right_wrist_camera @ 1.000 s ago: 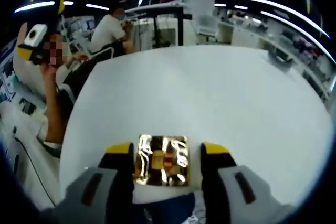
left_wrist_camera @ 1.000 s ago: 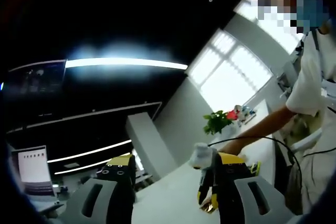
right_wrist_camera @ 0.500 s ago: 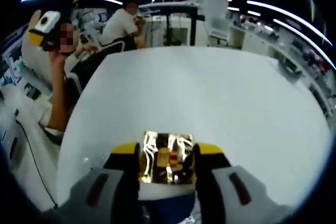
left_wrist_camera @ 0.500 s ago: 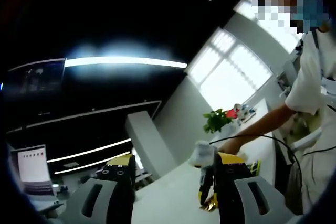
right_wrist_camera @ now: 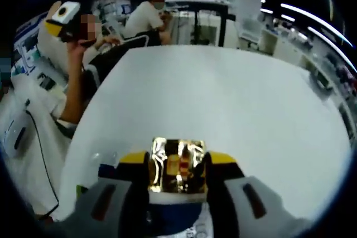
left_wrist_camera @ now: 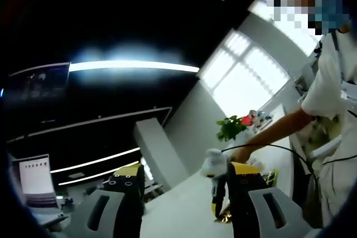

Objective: Arrange the skincare products in the storage area until every visible bottle or jar stands upright without overlapping.

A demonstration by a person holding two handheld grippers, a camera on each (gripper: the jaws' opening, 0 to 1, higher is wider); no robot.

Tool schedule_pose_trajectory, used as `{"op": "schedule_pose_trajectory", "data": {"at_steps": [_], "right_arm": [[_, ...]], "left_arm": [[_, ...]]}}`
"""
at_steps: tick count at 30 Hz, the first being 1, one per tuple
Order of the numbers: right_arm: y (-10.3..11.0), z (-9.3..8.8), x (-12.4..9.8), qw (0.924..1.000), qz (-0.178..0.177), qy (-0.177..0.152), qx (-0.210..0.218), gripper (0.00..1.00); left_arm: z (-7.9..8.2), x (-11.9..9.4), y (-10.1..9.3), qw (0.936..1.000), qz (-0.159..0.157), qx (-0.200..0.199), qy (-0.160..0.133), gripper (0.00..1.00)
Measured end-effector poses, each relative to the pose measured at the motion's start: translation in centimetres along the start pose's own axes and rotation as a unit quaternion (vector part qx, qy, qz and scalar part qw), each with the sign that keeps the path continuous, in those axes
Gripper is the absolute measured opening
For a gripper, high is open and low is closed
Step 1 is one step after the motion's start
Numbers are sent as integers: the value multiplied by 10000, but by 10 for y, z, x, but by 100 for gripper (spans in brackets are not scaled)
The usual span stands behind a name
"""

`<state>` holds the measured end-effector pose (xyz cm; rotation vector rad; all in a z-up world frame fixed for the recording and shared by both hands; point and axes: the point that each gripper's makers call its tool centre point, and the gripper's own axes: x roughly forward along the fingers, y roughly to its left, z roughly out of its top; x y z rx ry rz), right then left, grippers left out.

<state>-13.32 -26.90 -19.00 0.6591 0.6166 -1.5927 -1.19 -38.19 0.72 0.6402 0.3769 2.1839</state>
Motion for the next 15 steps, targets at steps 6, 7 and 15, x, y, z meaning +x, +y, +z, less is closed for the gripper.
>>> {"op": "schedule_pose_trajectory", "data": {"at_steps": [6,7,15], "right_arm": [[-2,1,0,9998,175,10,-60,40],[-2,1,0,9998,184,8,-70,40],[-2,4,-1,9995,297,6,-111,41]], "left_arm": [[1,0,-1,10000,-12,1,-7,62],[1,0,-1,10000,-12,-3,-6,62],[0,-1,-1,10000,-12,12,6,62]]}}
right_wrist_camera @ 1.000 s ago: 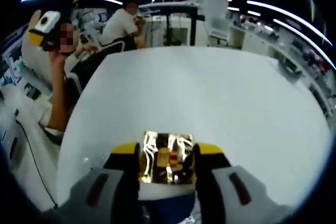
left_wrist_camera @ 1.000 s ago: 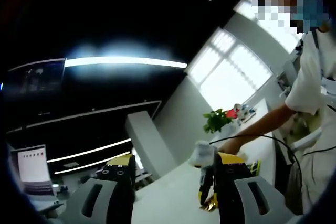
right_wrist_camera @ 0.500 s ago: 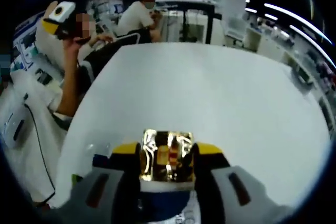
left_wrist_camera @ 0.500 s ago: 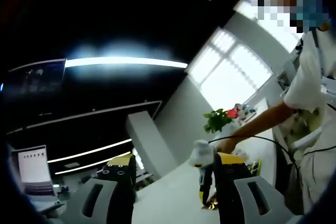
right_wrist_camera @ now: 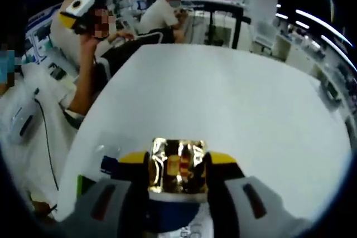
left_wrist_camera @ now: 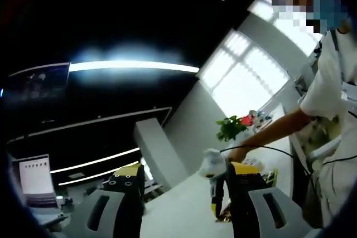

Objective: Arrange the skincare products in the storage area until every visible bottle or jar stands upright without overlapping.

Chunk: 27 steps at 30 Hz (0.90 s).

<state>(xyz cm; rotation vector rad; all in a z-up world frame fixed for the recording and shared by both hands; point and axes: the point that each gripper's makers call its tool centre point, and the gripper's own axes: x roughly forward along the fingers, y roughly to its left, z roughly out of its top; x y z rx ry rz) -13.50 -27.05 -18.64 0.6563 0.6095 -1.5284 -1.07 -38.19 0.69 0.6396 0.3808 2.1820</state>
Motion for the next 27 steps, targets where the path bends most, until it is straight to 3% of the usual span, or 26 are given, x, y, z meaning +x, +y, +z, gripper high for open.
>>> {"op": "schedule_pose_trajectory", "data": {"at_steps": [7,12,20,27], "right_arm": [[5,15,1,9990,67,-376,228,41],[0,11,7,9993,-77,-271,232,38],[4,4,6,9992,-152,-174,328,20],[8,1,5,9992,-329,-204,127,21]], "left_arm": [[-1,1,0,10000,-11,15,26,62],[-1,1,0,10000,-16,15,22,62],[-2,0,0,10000,-2,34,26,61],[-1,-1,3,10000,38,35,19,61]]}}
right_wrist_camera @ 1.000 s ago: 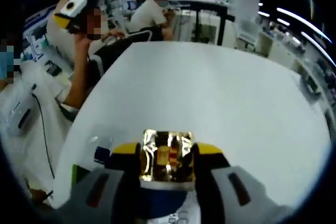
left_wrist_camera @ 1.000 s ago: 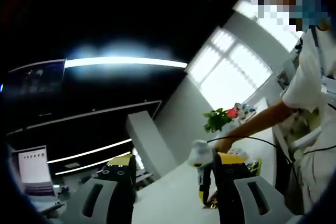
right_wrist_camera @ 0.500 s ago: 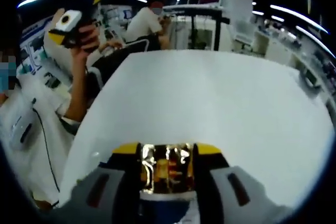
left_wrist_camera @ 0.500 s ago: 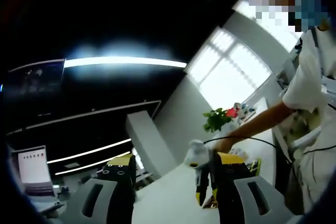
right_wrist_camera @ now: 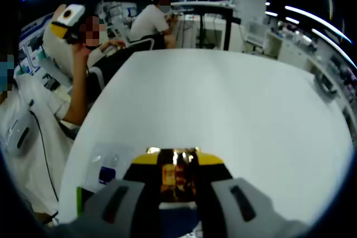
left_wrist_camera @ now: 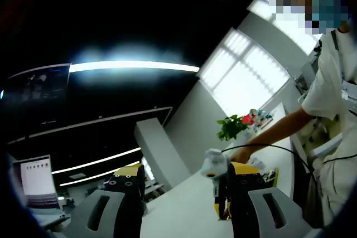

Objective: Arrange the skincare products in the storage area until every visible bottle or jar stands upright without overlapping.

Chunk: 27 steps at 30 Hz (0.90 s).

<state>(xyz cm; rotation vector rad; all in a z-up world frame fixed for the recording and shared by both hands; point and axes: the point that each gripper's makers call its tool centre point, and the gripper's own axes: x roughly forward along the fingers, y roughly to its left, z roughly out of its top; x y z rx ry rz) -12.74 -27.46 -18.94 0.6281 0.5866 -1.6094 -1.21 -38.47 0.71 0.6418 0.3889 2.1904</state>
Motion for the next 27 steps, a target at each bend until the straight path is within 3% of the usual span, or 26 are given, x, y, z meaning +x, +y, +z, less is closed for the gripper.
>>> {"op": "schedule_pose_trajectory", "data": {"at_steps": [27], "right_arm": [[14,-1,-4,9998,-2,-215,-30,18]], "left_arm": [[-2,2,-1,10000,-17,39,30,61]]}}
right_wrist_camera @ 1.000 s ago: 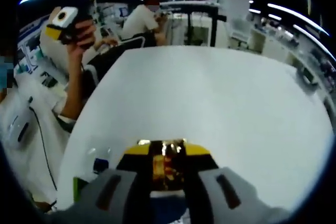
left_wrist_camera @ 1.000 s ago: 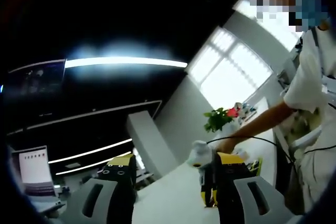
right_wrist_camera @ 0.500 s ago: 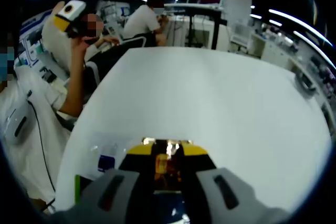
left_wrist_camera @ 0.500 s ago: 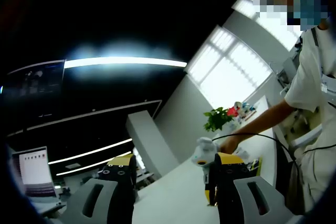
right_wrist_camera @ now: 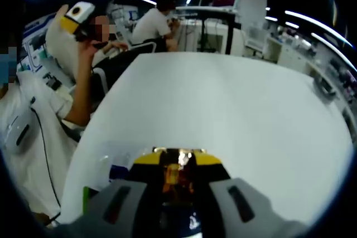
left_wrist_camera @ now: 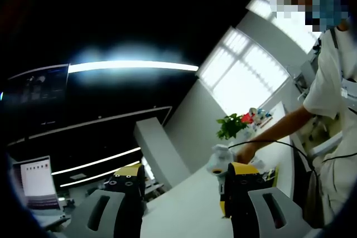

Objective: Arrange the skincare products in the storage area until every visible bottle or jar stands upright without overlapping.

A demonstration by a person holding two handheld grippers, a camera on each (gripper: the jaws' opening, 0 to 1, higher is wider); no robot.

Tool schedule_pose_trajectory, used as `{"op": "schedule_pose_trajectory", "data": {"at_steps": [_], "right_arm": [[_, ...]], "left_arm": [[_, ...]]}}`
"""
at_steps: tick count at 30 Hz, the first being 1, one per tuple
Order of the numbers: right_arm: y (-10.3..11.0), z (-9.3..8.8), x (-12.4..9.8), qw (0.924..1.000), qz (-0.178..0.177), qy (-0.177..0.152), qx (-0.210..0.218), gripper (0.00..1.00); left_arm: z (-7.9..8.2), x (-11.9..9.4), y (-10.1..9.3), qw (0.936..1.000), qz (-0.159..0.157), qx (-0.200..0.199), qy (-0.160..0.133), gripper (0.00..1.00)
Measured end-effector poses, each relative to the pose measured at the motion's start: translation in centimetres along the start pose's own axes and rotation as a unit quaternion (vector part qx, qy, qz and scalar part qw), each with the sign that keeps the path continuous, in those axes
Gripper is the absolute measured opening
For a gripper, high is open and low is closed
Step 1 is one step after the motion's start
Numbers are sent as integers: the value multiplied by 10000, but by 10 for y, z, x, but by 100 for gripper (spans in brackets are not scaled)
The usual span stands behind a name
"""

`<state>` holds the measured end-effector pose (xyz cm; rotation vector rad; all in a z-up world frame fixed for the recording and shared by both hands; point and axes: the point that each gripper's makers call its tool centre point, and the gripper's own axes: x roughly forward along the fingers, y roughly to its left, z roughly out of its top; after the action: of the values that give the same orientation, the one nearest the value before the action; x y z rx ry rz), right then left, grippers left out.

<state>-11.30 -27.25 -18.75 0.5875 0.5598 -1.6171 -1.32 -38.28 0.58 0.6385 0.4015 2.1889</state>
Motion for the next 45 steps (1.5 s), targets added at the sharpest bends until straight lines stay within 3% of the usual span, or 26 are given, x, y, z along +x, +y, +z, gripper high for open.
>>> {"op": "schedule_pose_trajectory", "data": {"at_steps": [7,12,28,37,41,45], "right_arm": [[1,1,0,10000,-74,12,-49,19],[1,3,1,9999,-98,-98,-102,27],[5,4,2,9999,-30,-111,-75,26],[5,9,-9,9991,-162,-377,-138,39],[0,12,-16,9980,-297,-560,-46,39],[2,4,-7,9987,-270,-405,-155,39]], "left_arm": [[0,0,0,10000,-3,3,-3,61],[0,0,0,10000,-4,-7,-4,61],[-1,0,-1,10000,-5,14,17,61],[0,-1,-2,10000,12,-1,10,60],[-2,0,-2,10000,19,12,35,60],[-2,1,-3,10000,-4,8,35,60]]}}
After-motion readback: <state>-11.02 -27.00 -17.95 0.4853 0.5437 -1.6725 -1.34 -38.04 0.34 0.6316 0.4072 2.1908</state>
